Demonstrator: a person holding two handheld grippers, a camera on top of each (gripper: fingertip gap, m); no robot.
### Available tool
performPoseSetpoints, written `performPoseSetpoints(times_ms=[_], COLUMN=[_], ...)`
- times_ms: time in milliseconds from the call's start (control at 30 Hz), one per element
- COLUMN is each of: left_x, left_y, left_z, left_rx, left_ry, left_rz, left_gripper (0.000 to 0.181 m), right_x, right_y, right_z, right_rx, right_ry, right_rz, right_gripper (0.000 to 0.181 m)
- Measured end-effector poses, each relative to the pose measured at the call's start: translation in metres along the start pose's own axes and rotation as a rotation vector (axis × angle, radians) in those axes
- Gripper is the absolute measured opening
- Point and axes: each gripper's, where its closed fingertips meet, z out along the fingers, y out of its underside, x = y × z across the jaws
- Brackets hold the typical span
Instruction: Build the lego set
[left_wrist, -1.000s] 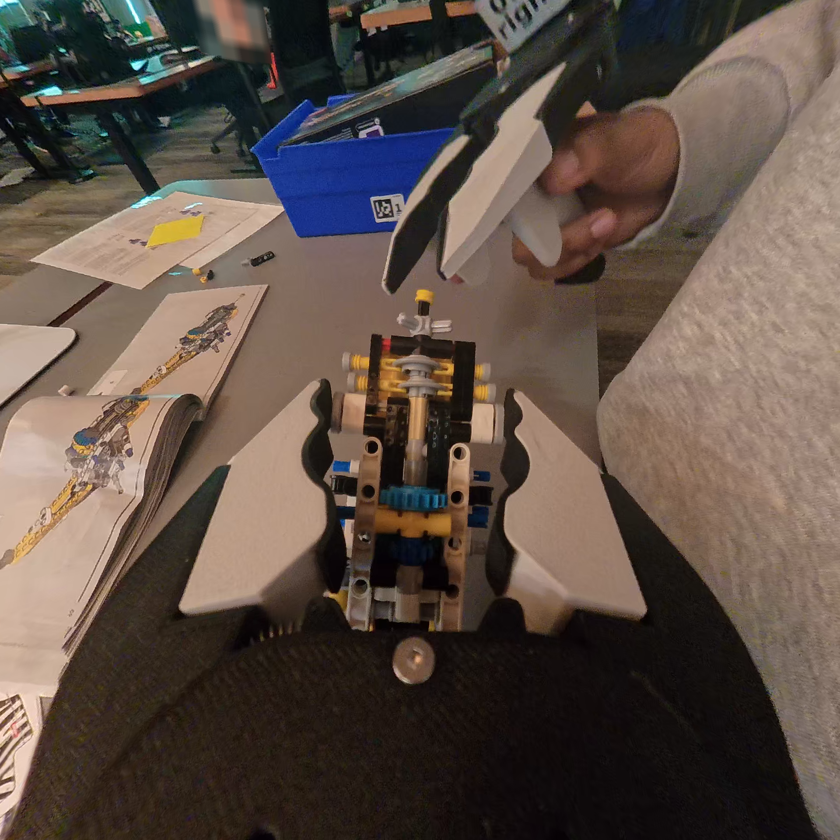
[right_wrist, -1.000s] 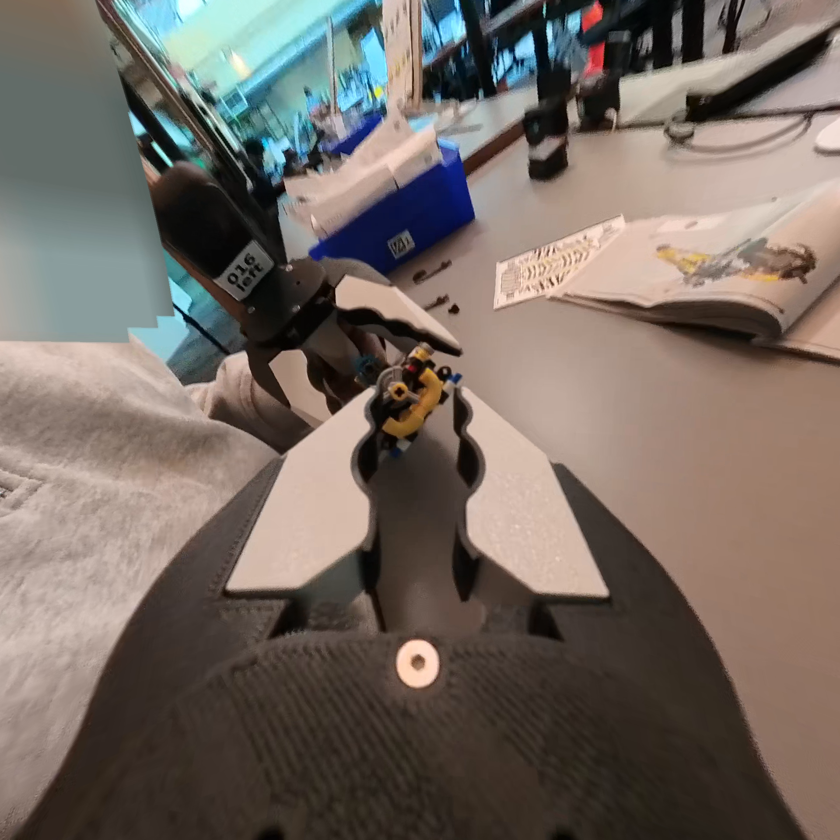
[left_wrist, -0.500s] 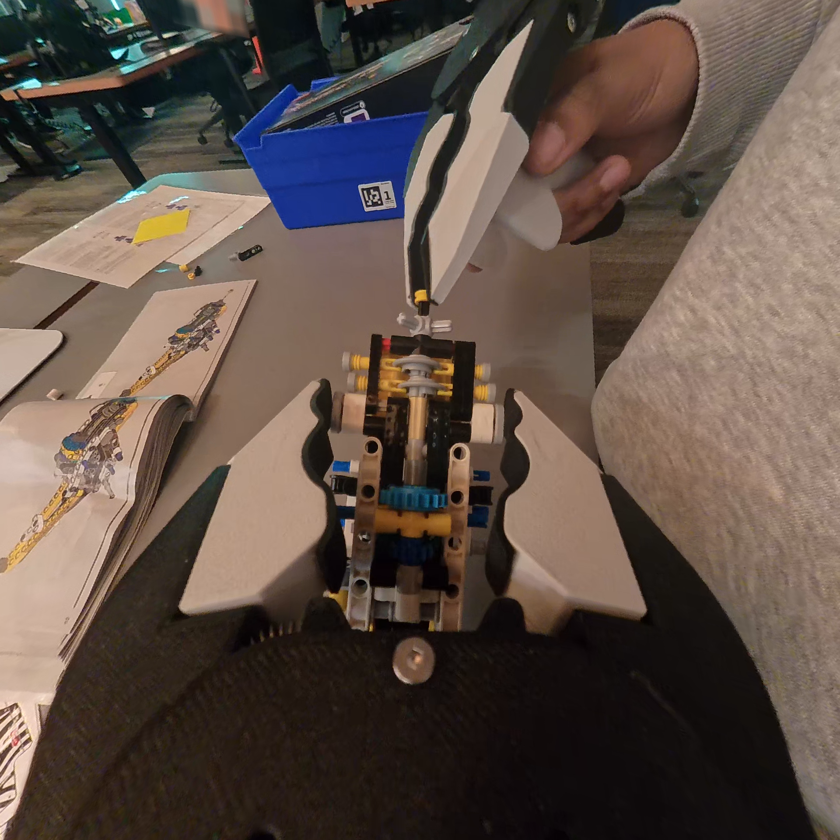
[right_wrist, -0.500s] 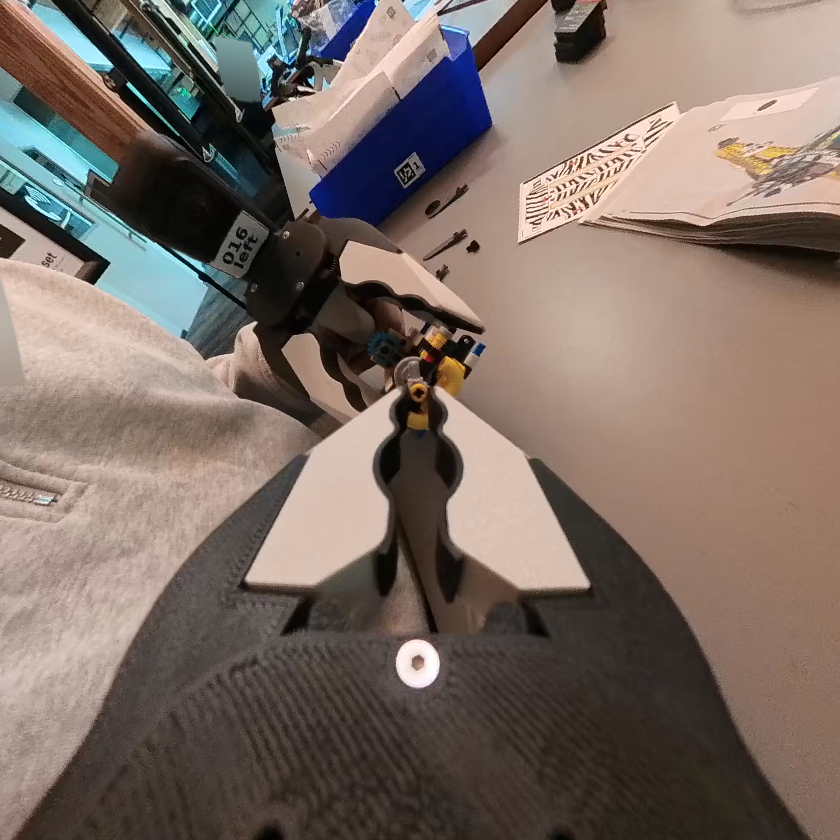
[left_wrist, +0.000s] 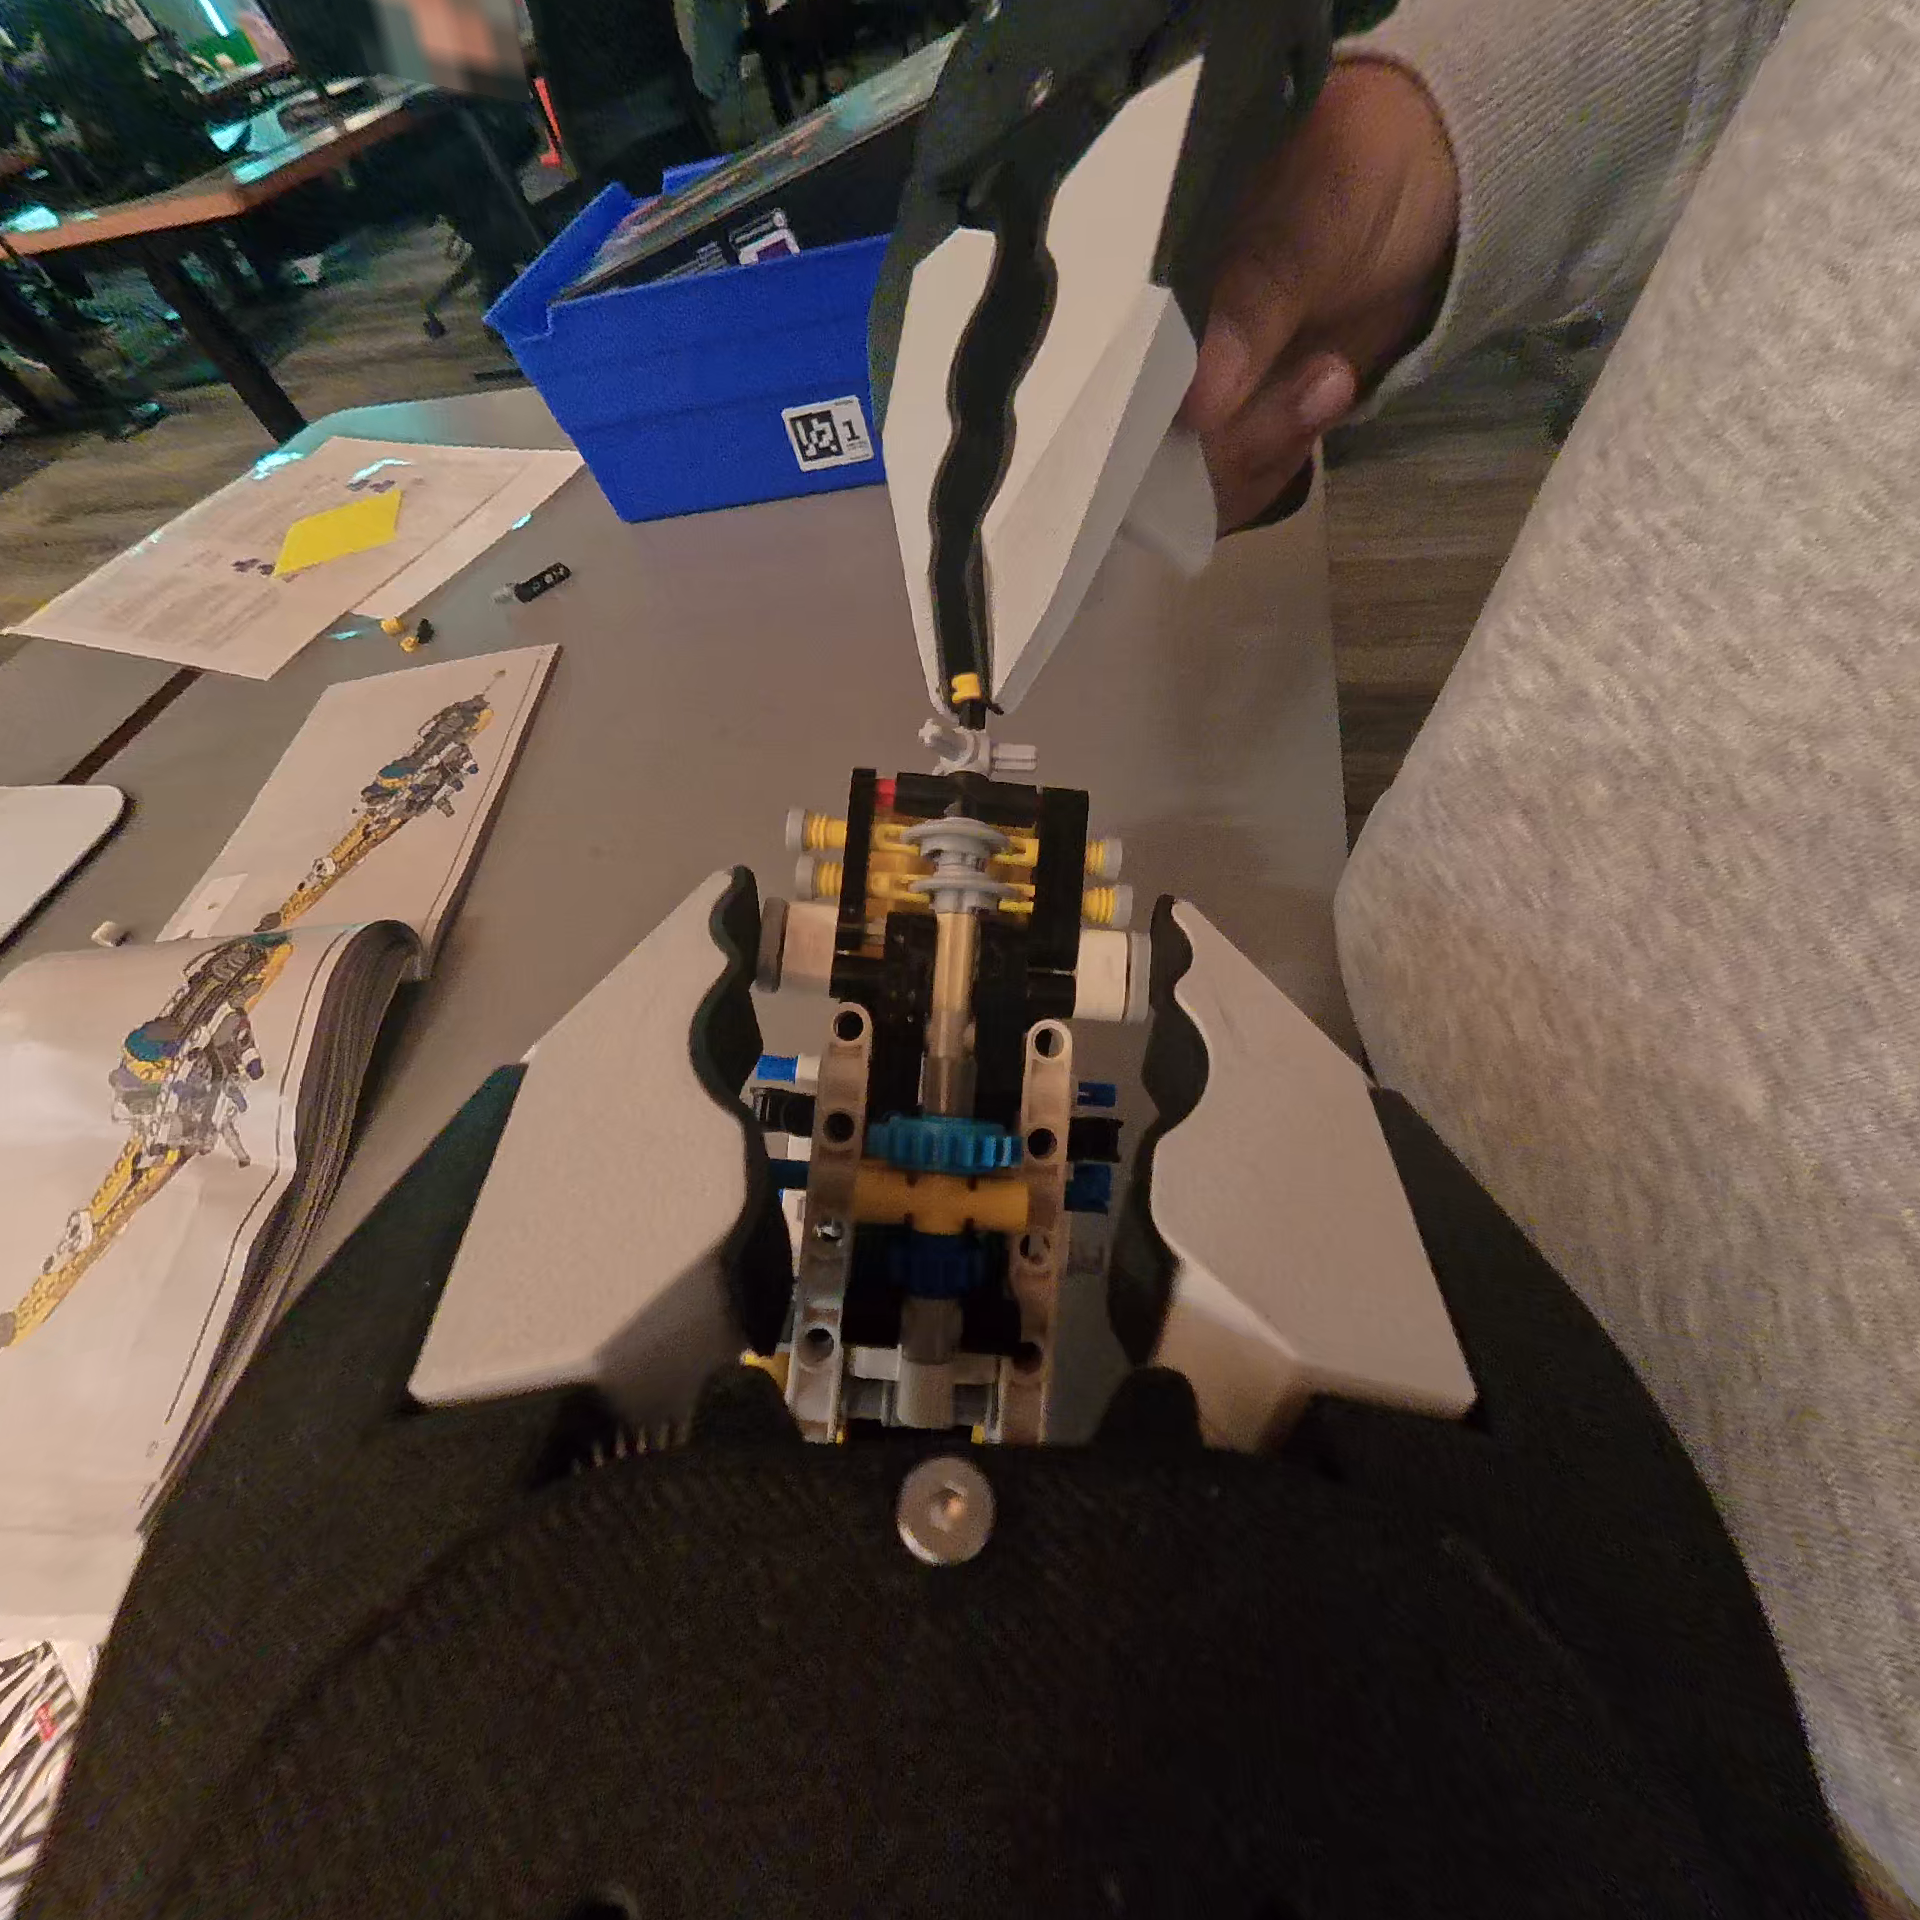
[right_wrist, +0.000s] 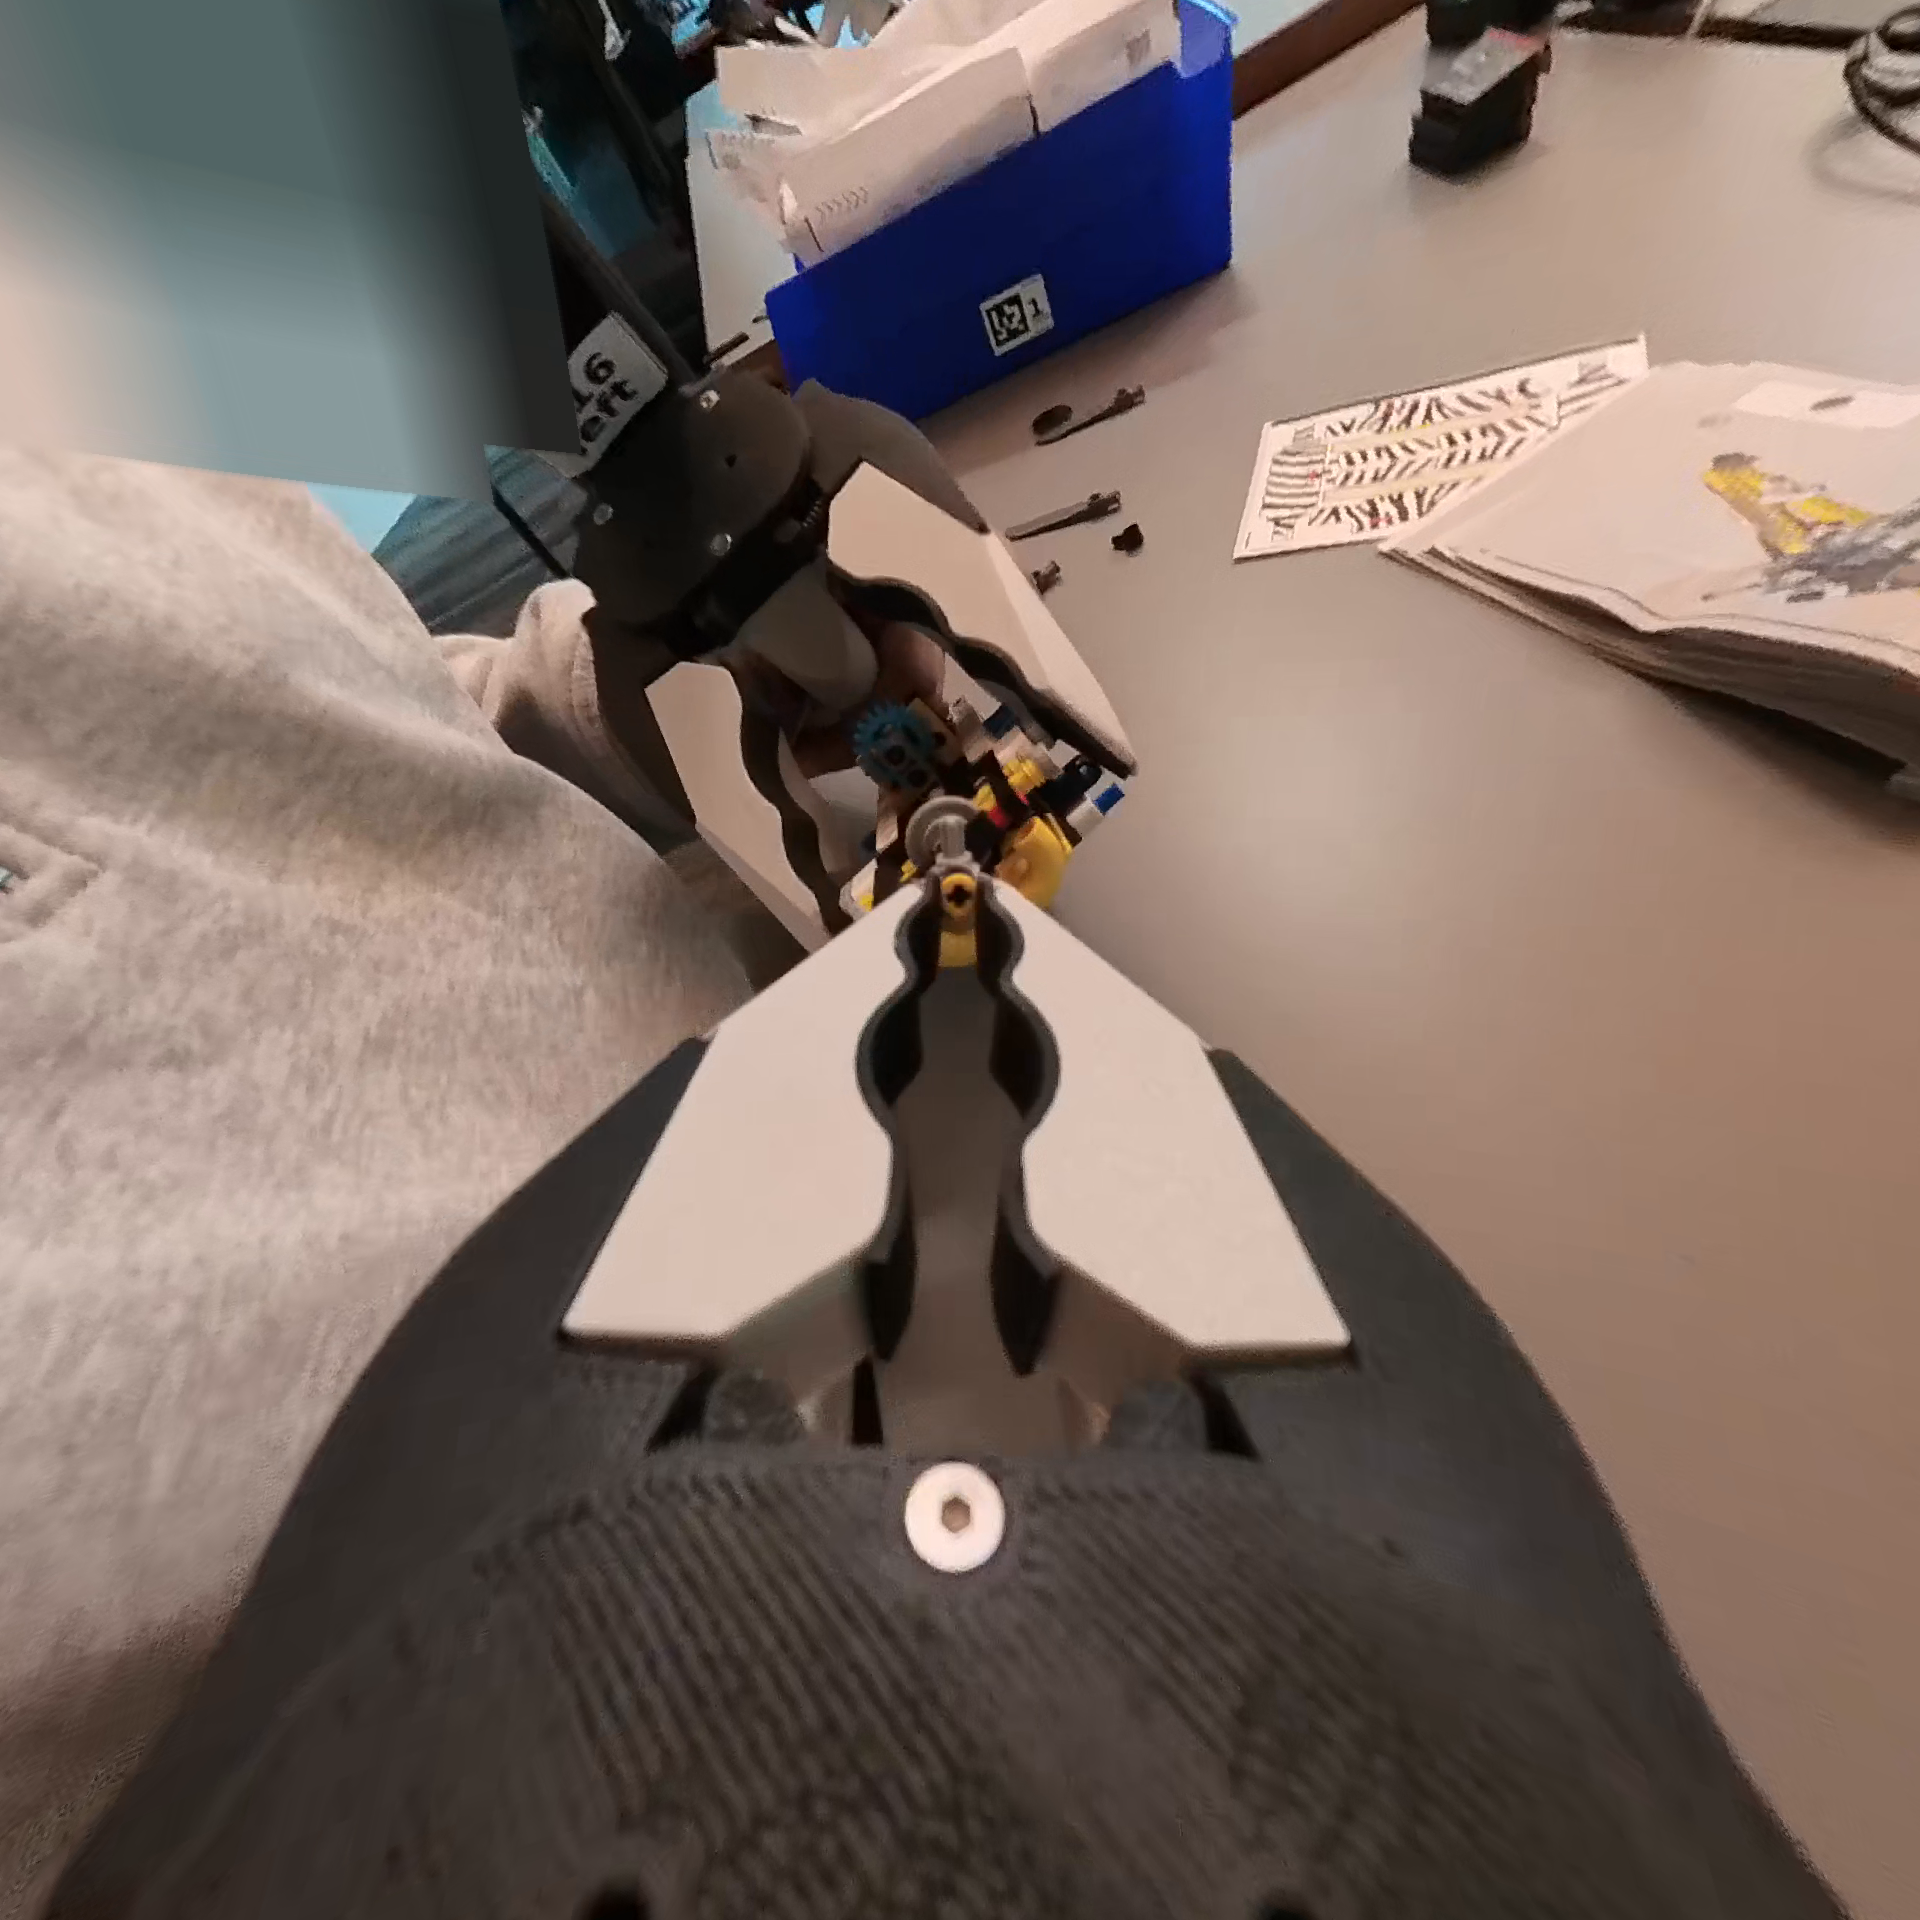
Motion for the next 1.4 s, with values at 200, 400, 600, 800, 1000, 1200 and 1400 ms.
performPoseSetpoints(times_ms=[200,400,600,800,1000,1200,1400], left_x=[-0.004,-0.004,-0.002,0.001,0.001,-0.002,0.002], left_y=[0.001,-0.001,-0.002,-0.004,0.001,-0.002,-0.008], left_z=[-0.001,-0.001,-0.002,-0.004,-0.001,-0.004,-0.004], left_rx=[-0.004,0.008,0.015,0.028,-0.002,0.020,0.042], left_ry=[-0.024,-0.024,-0.009,0.008,0.002,-0.010,-0.002], left_rz=[-0.005,-0.010,-0.016,-0.018,-0.001,-0.012,0.027], left_gripper=[0.072,0.072,0.071,0.071,0.071,0.071,0.062], right_x=[0.004,0.003,0.001,-0.004,0.000,-0.001,-0.003], right_y=[-0.002,-0.004,-0.003,-0.004,0.003,-0.003,0.004], right_z=[0.003,0.002,0.002,0.002,0.004,0.005,0.014], right_rx=[0.025,0.063,0.089,0.086,-0.050,0.009,0.014], right_ry=[-0.012,-0.071,-0.059,-0.070,-0.065,-0.070,-0.043], right_rz=[0.052,0.292,0.076,-0.269,-0.443,-0.215,-0.100], right_gripper=[0.005,0.005,0.005,0.005,0.005,0.005,0.005])
